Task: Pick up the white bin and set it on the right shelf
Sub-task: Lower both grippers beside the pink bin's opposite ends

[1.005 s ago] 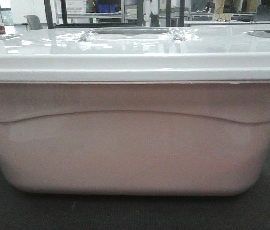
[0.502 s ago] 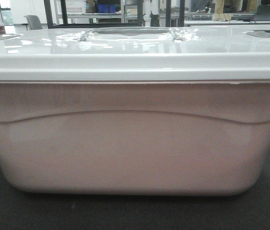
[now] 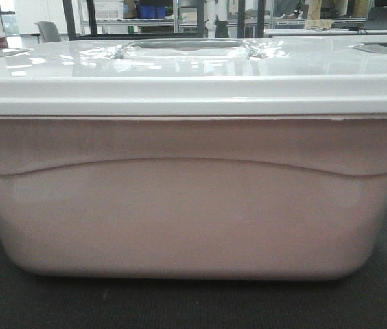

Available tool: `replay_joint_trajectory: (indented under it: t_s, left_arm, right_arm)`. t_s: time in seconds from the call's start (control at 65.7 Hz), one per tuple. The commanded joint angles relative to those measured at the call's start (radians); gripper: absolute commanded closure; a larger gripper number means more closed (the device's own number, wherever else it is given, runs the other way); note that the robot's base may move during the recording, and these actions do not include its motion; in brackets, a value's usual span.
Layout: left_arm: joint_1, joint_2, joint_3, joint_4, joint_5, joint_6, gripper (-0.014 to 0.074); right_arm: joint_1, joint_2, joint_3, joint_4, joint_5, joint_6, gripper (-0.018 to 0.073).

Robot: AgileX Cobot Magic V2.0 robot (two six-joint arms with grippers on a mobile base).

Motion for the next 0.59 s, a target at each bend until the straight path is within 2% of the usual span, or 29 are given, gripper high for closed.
replay_joint_trajectory:
  t_s: [0.0,0.198,0.335,0.472,0.579]
  left_arm:
    - [-0.005,-0.006,-0.07,-0.006,-0.075,-0.008,0.0722]
    - [-0.005,-0.004,-0.294,-0.006,0.206,-0.008,0.0722]
    - [-0.005,0.041,-0.46,-0.006,0.401,-0.008,0.0722]
    - [-0.005,0.172,-0.636,-0.004,0.633,-0.008,0.0722]
    - [-0.005,0.301,-0.743,-0.002,0.707,-0.006,0.0722]
  right_arm:
    - [-0.001,-0.016,-0.061,-0.014,-0.044,-0.005,0.0503]
    - [-0.001,0.012,-0.291,-0.05,0.115,-0.006,0.0503]
    - [-0.001,0.107,-0.451,-0.053,0.199,-0.006,0.0503]
    - [-0.001,0.262,-0.602,-0.052,0.347,-0.006,0.0503]
    - [-0.001,0.389,-0.74,-0.042,0.498,-0.006,0.0503]
